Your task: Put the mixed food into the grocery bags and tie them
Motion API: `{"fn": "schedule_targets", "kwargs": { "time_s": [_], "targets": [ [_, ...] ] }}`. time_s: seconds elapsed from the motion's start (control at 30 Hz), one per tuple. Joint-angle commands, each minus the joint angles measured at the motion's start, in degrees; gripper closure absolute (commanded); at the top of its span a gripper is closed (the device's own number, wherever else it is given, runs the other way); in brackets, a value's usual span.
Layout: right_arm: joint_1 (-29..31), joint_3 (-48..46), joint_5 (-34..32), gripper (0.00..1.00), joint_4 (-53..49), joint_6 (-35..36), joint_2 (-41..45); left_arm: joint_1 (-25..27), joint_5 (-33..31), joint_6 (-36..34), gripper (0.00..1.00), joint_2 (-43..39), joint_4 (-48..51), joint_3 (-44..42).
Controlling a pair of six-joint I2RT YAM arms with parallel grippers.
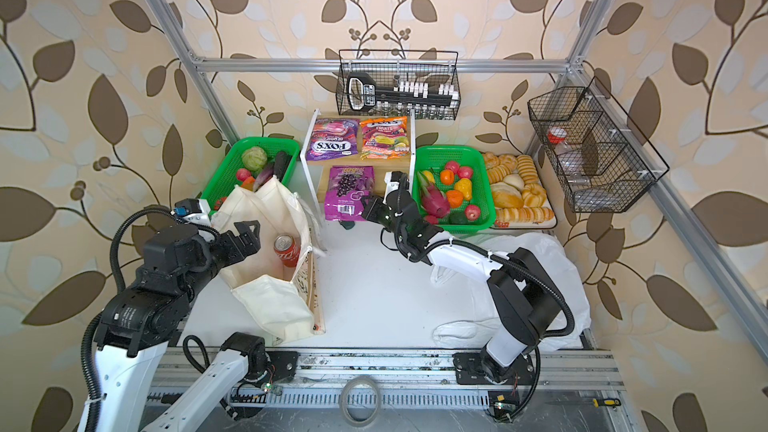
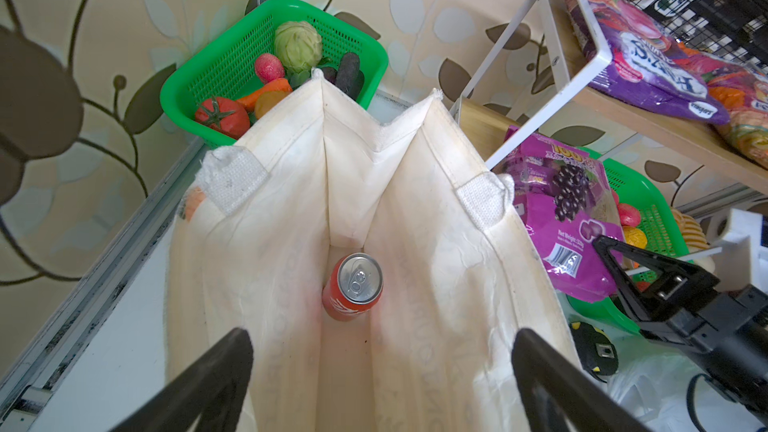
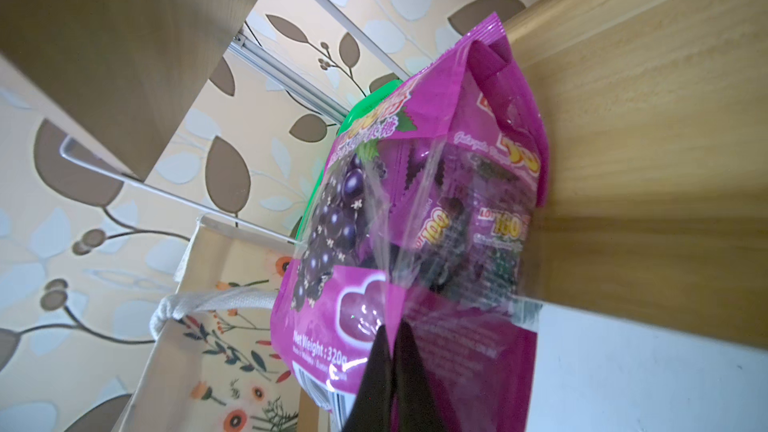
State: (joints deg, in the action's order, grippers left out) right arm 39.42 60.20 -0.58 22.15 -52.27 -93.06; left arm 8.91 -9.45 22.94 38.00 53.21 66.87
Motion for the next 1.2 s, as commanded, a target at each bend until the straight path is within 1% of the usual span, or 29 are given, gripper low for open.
{"fn": "schedule_targets", "kwargs": {
  "time_s": [0.0, 0.07, 0.13, 0.2, 0.23, 0.33, 0.4, 0.47, 0.53, 0.57, 0.67, 0.77, 0.83, 0.9, 0.97, 1.03, 1.1, 1.17],
  "targets": [
    [-1.0, -0.8, 2.0, 1.0, -2.5, -1.6, 1.4, -0.2, 0.5, 2.2, 0.01, 0.4, 1.5, 2.3],
    [-1.4, -0.8, 3.0, 1.0, -2.1, -2.4, 0.8, -0.2, 0.9, 2.4, 0.01, 0.3, 1.6, 2.3],
    [-1.7, -0.5, 3.4, 0.96, -2.0, -4.1, 0.1, -0.2, 1.1, 2.5, 0.01, 0.2, 1.8, 2.6],
    [-1.7, -0.1, 4.0, 0.96, -1.5, -4.9, -0.5, -0.2, 0.9, 2.5, 0.01, 0.0, 1.9, 2.7],
    [-1.6, 0.0, 3.8, 0.93, -1.5, -5.4, -0.7, -0.2, 0.7, 2.5, 0.01, -0.1, 2.0, 2.8],
    [-1.7, 0.8, 4.3, 0.7, -1.7, -7.0, -1.5, -0.2, 0.6, 2.5, 0.01, -0.2, 1.8, 2.7],
    [-1.6, 1.2, 5.2, 0.58, -1.8, -7.6, -1.9, -0.2, 0.9, 2.5, 0.01, 0.0, 1.7, 2.8],
    [-1.4, 1.2, 5.3, 0.5, -2.5, -8.1, -1.9, -0.2, 1.0, 2.5, 0.01, 0.1, 1.6, 2.7],
    [-1.2, 1.1, 4.5, 0.44, -3.8, -8.6, -1.9, -0.2, 1.2, 2.6, 0.01, 0.2, 1.5, 2.7],
    [-0.9, 1.0, 4.0, 0.43, -3.8, -8.6, -1.9, -0.2, 1.3, 2.7, 0.01, 0.2, 1.3, 2.6],
    [-0.1, 1.5, 3.5, 0.46, -4.1, -7.2, -2.7, -0.2, 1.4, 2.8, 0.01, 0.4, 0.9, 2.3],
    [0.4, 2.0, 3.3, 0.46, -7.2, -5.7, -3.2, -0.2, 1.7, 2.8, 0.01, 0.6, 1.0, 2.6],
    [0.9, 1.2, 2.3, 0.46, -8.7, -4.0, -2.3, -0.2, 1.5, 2.8, 0.01, 0.5, 1.3, 2.7],
    [1.6, 0.6, 1.0, 0.45, -12.7, -1.7, -0.6, -0.2, 1.1, 2.7, 0.01, 0.3, 1.5, 2.7],
    [2.4, 0.2, 0.0, 0.42, -17.3, -0.3, 0.7, -0.2, 0.8, 2.7, 0.01, 0.1, 1.7, 2.9],
    [3.4, -0.5, -1.1, 0.36, -22.4, 0.1, 1.8, -0.2, 0.8, 2.7, 0.01, 0.0, 1.8, 2.9],
    [4.9, -1.0, -5.0, 0.29, -28.6, 0.7, 3.3, -0.2, 1.0, 2.8, 0.01, 0.0, 1.7, 3.0],
    [6.6, -2.6, -8.8, 0.25, -32.1, 0.5, 5.0, -0.2, 1.3, 2.9, 0.01, 0.0, 2.0, 3.2]
  ]
}}
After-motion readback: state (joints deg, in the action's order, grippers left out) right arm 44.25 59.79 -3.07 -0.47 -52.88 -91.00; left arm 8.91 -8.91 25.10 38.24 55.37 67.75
